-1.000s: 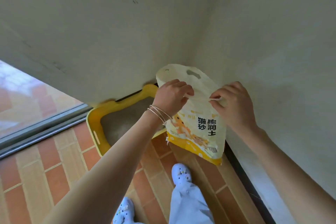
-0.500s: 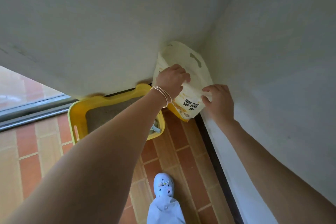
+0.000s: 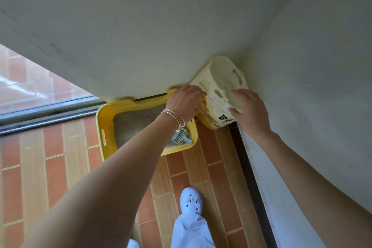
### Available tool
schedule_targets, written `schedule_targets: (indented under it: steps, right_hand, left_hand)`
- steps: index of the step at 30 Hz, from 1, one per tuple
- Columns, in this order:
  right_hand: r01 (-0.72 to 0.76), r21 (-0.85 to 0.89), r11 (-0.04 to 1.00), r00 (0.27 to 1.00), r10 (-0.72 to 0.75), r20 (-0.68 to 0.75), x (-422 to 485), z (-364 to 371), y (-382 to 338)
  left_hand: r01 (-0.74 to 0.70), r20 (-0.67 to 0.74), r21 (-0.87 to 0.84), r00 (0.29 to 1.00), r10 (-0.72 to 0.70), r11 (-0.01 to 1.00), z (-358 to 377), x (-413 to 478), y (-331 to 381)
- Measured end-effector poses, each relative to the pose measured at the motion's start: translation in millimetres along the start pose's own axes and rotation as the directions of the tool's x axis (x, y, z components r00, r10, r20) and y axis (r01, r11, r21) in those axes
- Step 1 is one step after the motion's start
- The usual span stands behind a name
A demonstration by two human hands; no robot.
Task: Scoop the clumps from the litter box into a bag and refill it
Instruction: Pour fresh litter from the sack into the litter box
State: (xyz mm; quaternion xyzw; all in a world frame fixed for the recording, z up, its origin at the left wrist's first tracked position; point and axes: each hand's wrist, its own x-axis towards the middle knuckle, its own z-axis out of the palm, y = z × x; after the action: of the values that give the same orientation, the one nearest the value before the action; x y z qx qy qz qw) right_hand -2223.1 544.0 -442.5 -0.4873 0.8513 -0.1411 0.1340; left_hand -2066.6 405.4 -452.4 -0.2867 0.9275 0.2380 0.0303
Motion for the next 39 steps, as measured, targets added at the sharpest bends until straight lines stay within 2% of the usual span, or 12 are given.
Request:
schedule_targets:
  steps: [10,16,20,31,35,39]
  right_hand:
    - [0.092,-0.045,0.995,0.993,-0.089,0.076,-10,8,-39]
    - [0.280,-0.128,0.951,0.958,-0.270,0.096,-21,15,-78]
    - [0.375,-0.154,0.914,0.925,-0.358,0.127,-30,15,-109]
    - [0.413,-0.165,0.896,0.908,-0.393,0.143,-83,-18,-209]
    - [0.443,-0.158,0.883,0.895,-0.424,0.138,-122,-39,-257]
    - [0.393,-0.131,0.910,0.915,-0.374,0.150,-155,-62,-308]
  left_hand:
    - [0.000,-0.106,-0.052,0.994,-0.005,0.999,-6,-50,-19]
    - [0.079,-0.154,0.000,0.985,-0.079,0.997,-10,-104,-36]
    - [0.075,-0.253,0.042,0.966,-0.062,0.996,-20,-154,-50]
    - [0.247,-0.134,0.203,0.965,-0.223,0.948,-103,-277,-77]
    - [0.270,-0.168,0.150,0.955,-0.245,0.951,-137,-319,-70]
    - [0.353,-0.187,0.063,0.923,-0.337,0.933,-170,-356,-49]
